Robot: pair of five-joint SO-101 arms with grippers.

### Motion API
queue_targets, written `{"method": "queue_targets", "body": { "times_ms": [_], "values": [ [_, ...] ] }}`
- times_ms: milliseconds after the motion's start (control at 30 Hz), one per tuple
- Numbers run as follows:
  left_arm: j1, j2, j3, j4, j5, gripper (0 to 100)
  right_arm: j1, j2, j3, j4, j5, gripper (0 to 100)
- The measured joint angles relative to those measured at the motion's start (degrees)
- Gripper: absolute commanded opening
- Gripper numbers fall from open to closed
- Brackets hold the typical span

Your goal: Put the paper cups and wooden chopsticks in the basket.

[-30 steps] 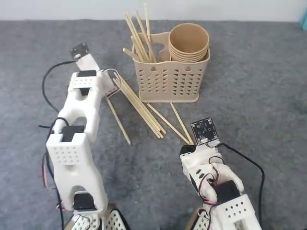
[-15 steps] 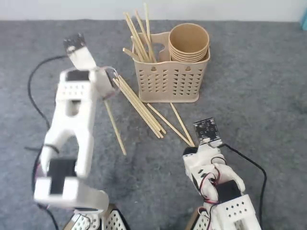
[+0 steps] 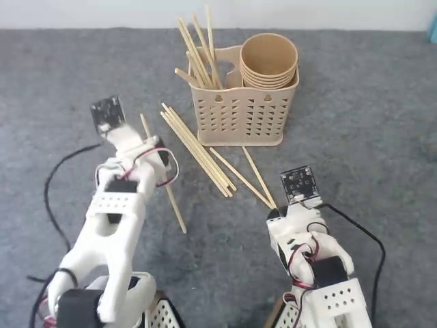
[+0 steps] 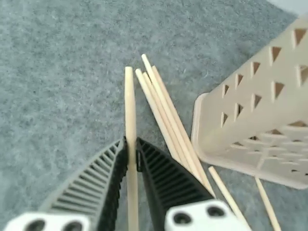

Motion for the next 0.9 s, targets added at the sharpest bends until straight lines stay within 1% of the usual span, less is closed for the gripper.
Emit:
{"method": "queue_targets", "body": {
  "times_ms": [100,233,300,433,700,800,900],
  "values": [
    [0.0,0.0,2.0,-4.7,0.0,1,-1.5,0.0,-1.2,0.0,0.4,8.7],
    [0.0,0.0,2.5,-6.0,0.0,1,-2.3,1.5,-6.3,0.0,0.6,8.7],
    [0.0,-0.1,2.5,-6.0,0.0,1,-2.9,6.2,-9.7,-0.3,0.6,8.7],
    [0.0,-0.1,2.5,-6.2,0.0,1,-2.6,20.7,-17.7,-3.3,0.6,8.7],
    [0.0,-0.1,2.5,-6.2,-0.2,1,-2.8,58.6,-35.5,-10.3,0.6,8.7],
    [0.0,-0.1,2.5,-6.2,-0.2,1,-2.8,70.5,-39.6,-13.1,0.6,8.7],
    [0.0,-0.1,2.5,-6.2,-0.2,1,-2.8,78.9,-42.0,-17.1,0.6,8.5]
  ]
}}
